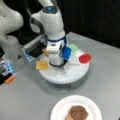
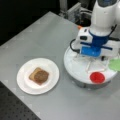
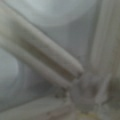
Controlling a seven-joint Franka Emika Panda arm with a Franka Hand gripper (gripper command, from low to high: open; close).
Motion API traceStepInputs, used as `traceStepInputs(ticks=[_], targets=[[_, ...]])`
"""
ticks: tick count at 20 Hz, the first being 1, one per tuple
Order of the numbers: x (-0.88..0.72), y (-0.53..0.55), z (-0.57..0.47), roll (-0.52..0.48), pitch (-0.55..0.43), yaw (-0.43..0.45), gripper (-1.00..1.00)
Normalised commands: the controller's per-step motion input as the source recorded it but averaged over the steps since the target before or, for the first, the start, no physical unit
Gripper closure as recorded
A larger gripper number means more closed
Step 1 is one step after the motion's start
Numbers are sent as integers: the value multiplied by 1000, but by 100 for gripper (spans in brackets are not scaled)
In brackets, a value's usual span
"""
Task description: Ingredient selection for cheeseburger or sandwich
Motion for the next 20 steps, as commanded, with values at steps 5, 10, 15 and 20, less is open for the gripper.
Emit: traceStepInputs(ticks=[5, 10, 15, 20], targets=[[-120, 88, -152, -2, 46, 366, -100], [-63, 64, -104, -2, 69, 368, -100], [1, 56, -94, -2, 71, 314, -100], [41, 71, -84, -27, 86, 337, -100]])
